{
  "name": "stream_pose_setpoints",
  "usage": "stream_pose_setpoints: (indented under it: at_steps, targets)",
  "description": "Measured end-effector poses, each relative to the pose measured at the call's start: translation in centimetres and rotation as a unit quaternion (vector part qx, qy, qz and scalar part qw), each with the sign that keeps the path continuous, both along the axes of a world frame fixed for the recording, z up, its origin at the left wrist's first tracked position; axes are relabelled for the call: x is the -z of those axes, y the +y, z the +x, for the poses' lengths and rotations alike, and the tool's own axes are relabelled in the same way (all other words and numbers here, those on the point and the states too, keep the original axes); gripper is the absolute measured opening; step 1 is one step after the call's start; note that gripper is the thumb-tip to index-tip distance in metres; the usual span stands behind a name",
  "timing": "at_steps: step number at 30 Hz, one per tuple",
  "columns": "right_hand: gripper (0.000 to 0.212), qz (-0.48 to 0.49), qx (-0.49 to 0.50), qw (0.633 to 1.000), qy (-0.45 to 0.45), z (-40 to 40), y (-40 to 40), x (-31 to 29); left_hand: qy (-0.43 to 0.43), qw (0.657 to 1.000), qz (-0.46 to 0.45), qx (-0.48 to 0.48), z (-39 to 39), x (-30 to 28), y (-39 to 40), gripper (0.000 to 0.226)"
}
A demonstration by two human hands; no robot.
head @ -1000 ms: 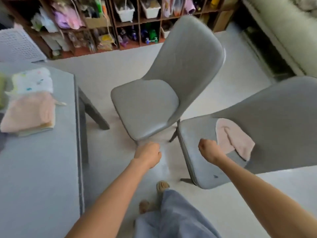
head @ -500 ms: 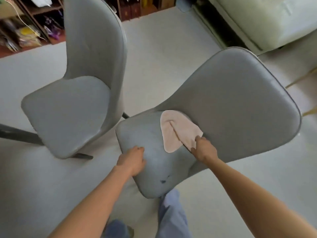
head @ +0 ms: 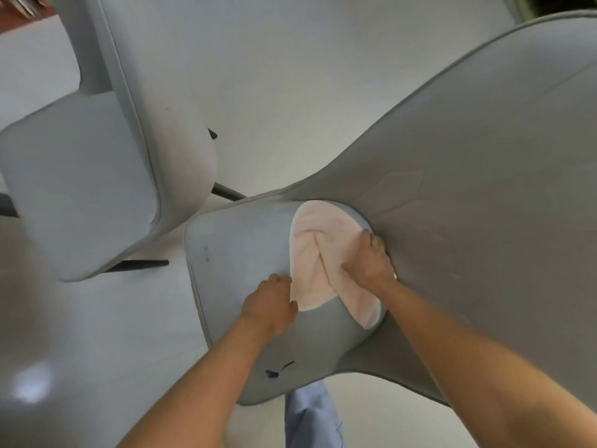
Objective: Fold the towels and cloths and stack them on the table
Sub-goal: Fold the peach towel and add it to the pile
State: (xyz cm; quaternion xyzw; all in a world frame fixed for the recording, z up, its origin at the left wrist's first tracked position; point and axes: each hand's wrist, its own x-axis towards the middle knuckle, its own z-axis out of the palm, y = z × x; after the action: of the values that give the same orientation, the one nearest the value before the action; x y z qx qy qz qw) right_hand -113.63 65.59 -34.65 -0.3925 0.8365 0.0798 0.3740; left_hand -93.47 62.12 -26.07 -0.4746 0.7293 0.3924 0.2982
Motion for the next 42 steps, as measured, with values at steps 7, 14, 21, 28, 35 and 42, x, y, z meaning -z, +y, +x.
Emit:
stream_pose_setpoints:
  at_steps: [7,14,21,28,35,42]
  targets:
    - [0.013,-0.021,-0.044,0.998,-0.040,0.1,0.3,3.0,0.049,0.998,-0.021,-0.043,0.3,0.6,0.8,0.043]
    - [0.034,-0.159,-0.499,0.825,-0.212,7.0,0.3,-6.5,0.084,0.976,-0.163,0.116,5.2,-2.1,-2.4,0.093]
    - [0.032,-0.186,-0.558,0.783,-0.204,12.9,0.2,-14.6,0.058,0.981,-0.039,0.181,12.3,-6.9,0.5,0.058]
    - [0.017,-0.028,-0.441,0.865,-0.238,21.8,-3.9,-22.8,0.173,0.919,0.115,-0.335,23.3,-14.9,2.3,0.015]
    - [0.025,-0.035,-0.521,0.823,-0.222,39.8,-3.4,-31.7,0.284,0.828,0.023,-0.483,41.1,-23.6,6.6,0.028]
    - [0.010,-0.095,-0.640,0.738,-0.188,60.4,-1.9,-37.8,0.151,0.867,-0.122,-0.458,59.7,-30.3,12.1,0.035]
